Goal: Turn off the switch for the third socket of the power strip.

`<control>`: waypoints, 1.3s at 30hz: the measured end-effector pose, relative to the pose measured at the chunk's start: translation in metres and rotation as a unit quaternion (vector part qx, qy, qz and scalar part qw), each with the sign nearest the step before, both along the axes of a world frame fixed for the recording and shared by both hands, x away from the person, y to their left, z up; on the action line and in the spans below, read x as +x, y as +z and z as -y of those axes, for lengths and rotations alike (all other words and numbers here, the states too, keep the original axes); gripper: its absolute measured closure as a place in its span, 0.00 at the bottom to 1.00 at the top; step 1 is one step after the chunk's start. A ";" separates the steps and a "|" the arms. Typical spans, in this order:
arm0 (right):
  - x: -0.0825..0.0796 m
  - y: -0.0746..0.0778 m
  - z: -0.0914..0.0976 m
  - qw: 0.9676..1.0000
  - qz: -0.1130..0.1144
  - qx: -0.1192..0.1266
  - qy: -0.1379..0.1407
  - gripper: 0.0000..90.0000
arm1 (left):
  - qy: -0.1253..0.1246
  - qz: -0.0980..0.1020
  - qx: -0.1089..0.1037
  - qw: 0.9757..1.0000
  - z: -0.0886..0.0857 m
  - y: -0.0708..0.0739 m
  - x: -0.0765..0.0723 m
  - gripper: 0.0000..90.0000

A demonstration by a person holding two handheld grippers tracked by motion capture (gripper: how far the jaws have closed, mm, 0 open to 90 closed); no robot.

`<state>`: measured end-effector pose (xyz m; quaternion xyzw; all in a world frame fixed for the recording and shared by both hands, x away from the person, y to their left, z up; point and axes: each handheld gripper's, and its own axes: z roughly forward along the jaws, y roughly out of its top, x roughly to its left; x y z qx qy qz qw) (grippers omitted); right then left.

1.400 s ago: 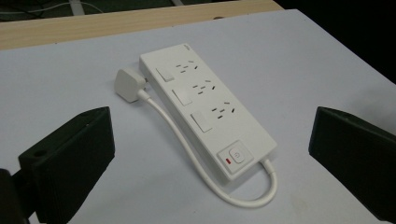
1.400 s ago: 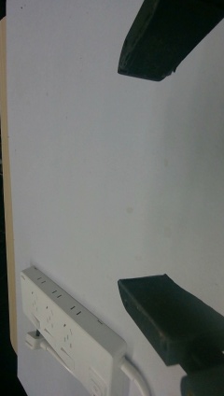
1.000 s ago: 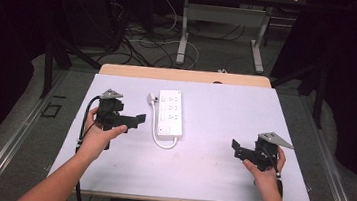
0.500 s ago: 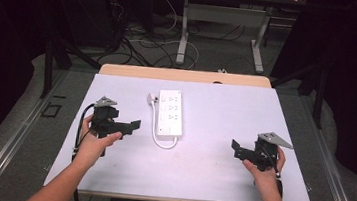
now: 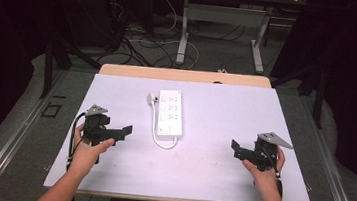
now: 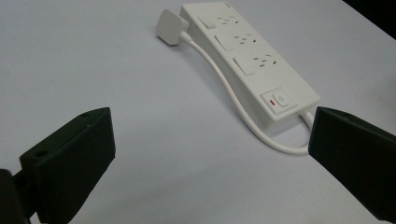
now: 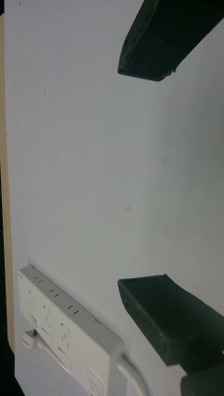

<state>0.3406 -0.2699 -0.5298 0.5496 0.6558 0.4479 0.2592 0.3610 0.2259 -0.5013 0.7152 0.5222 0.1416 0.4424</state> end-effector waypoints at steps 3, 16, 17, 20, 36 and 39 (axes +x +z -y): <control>0.000 0.000 0.000 1.000 0.000 0.000 0.001 0.00 | 0.005 -0.002 -0.003 1.000 -0.004 -0.005 -0.002 0.01; 0.000 0.000 0.000 1.000 0.000 -0.001 0.001 0.00 | 0.023 -0.004 0.004 1.000 -0.015 -0.021 -0.009 0.01; 0.000 0.000 0.000 1.000 0.000 -0.001 0.001 0.00 | 0.029 -0.001 0.003 1.000 -0.014 -0.022 -0.009 0.01; 0.000 0.000 0.000 1.000 0.000 -0.001 0.002 0.00 | 0.032 0.000 0.010 0.999 -0.015 -0.024 -0.010 0.01; 0.000 0.000 0.001 1.000 0.002 -0.004 0.003 0.00 | 0.033 -0.001 0.016 0.999 -0.018 -0.026 -0.011 0.01; 0.000 0.000 0.001 1.000 0.002 -0.003 0.003 0.00 | 0.035 -0.001 0.019 0.999 -0.018 -0.027 -0.010 0.01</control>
